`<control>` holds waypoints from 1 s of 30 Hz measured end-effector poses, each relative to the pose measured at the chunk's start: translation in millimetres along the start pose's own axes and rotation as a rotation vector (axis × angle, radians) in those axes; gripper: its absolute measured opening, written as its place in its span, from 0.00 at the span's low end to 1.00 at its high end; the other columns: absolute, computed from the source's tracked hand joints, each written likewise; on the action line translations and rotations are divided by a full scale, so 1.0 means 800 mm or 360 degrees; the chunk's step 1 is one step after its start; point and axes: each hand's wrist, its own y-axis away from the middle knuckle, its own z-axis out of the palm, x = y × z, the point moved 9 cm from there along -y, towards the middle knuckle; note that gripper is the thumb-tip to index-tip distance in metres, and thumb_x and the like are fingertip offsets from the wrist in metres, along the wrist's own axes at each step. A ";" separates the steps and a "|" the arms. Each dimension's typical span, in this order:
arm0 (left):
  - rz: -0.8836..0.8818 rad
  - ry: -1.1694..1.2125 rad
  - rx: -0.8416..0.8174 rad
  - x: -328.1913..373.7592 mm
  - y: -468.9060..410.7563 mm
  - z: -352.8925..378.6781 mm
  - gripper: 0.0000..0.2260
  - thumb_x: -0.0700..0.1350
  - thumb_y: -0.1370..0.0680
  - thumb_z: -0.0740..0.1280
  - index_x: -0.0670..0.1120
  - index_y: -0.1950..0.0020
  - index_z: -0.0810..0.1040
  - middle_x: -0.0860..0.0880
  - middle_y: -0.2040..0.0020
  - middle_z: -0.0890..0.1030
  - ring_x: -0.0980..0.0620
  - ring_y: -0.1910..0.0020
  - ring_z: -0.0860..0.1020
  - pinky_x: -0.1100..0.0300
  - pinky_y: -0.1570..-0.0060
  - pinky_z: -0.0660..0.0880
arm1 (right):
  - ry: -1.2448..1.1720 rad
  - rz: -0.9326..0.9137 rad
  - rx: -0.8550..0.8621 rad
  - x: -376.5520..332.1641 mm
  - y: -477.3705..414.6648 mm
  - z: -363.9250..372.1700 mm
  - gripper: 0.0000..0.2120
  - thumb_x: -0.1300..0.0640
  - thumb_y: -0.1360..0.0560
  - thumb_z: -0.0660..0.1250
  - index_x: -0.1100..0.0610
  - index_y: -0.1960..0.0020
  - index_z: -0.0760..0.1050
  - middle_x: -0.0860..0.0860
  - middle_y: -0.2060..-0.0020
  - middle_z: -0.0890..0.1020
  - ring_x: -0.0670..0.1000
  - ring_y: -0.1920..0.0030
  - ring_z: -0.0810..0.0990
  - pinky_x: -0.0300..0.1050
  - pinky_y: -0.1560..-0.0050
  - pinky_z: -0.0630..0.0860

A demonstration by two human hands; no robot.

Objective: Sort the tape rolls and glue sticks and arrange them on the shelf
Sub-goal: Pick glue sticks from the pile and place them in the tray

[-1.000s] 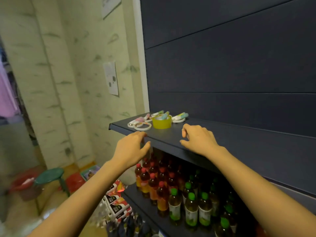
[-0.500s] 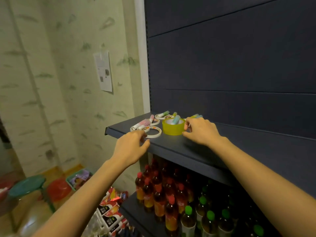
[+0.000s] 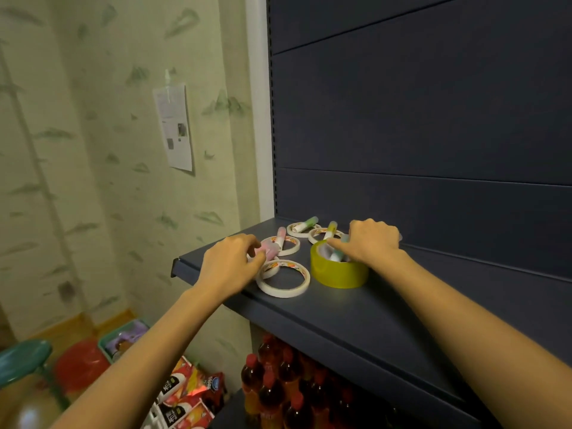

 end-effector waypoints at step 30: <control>0.0495 0.0457 -0.0223 0.003 -0.119 0.060 0.13 0.56 0.29 0.68 0.47 0.64 0.79 0.50 0.66 0.79 0.49 0.61 0.79 0.56 0.62 0.75 | -0.0235 0.0561 0.0383 0.004 0.046 -0.073 0.14 0.40 0.26 0.63 0.50 0.58 0.74 0.50 0.61 0.78 0.52 0.59 0.75 0.42 0.63 0.65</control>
